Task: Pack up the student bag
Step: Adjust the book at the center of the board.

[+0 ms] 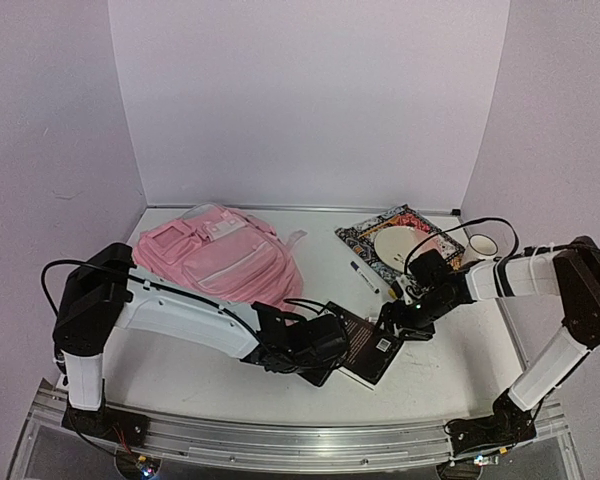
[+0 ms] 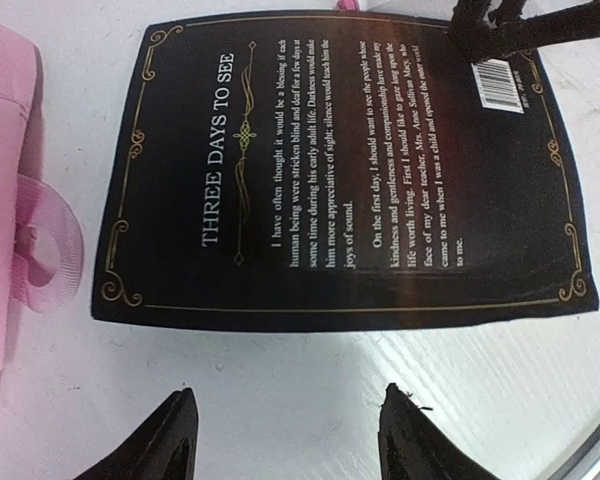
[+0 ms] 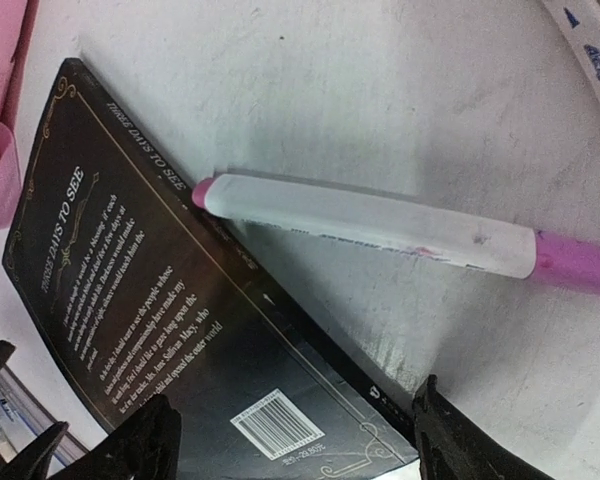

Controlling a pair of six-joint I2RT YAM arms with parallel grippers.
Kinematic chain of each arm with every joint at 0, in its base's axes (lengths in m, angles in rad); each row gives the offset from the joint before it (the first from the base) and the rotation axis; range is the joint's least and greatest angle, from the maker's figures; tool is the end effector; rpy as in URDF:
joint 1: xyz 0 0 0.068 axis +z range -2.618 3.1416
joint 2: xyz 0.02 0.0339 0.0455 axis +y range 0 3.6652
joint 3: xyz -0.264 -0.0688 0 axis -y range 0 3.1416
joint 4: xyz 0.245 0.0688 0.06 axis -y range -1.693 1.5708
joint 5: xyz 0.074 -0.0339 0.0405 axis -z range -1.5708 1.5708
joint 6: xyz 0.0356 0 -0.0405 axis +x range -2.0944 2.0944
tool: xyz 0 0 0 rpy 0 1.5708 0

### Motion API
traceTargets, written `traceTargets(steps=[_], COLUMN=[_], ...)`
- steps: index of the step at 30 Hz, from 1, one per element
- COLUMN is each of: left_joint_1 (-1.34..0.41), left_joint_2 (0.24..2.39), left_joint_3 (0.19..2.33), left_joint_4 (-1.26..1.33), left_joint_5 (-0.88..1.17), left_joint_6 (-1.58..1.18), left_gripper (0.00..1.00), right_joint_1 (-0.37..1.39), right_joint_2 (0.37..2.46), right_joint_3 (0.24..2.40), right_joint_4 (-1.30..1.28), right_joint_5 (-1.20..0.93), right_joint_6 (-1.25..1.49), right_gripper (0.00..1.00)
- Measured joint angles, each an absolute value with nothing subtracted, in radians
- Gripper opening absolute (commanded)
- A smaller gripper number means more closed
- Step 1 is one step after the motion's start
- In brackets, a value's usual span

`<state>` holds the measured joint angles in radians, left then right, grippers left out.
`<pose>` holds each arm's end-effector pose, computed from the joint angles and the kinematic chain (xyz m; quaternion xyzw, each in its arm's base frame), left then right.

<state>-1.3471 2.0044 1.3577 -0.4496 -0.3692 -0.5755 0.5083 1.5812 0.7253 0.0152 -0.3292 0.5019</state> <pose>0.1038 -0.3985 0.1580 0.3196 0.9015 -0.0873 0.2785 0.2569 0.1563 0.1516 -0.0614 0.9213 0.3044 0.2341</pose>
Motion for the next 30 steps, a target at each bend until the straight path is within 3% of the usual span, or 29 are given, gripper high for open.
traceTargets(steps=[12, 19, 30], left_joint_1=[-1.268, -1.235, -1.392], left_joint_2=[2.070, 2.046, 1.932], left_joint_3=[1.345, 1.313, 1.305], left_joint_4=[-0.423, -0.400, -0.408], left_joint_5=[-0.338, -0.347, -0.413], left_joint_6=[-0.577, -0.574, -0.540], left_gripper=[0.56, 0.67, 0.70], right_joint_1=[0.563, 0.599, 0.602], right_joint_2=[1.473, 1.412, 1.398], right_joint_3=[0.530, 0.461, 0.450], right_joint_4=[0.219, 0.270, 0.282], right_joint_5=[-0.516, -0.549, -0.503], right_joint_6=[0.614, 0.711, 0.793], right_gripper=[0.72, 0.78, 0.78])
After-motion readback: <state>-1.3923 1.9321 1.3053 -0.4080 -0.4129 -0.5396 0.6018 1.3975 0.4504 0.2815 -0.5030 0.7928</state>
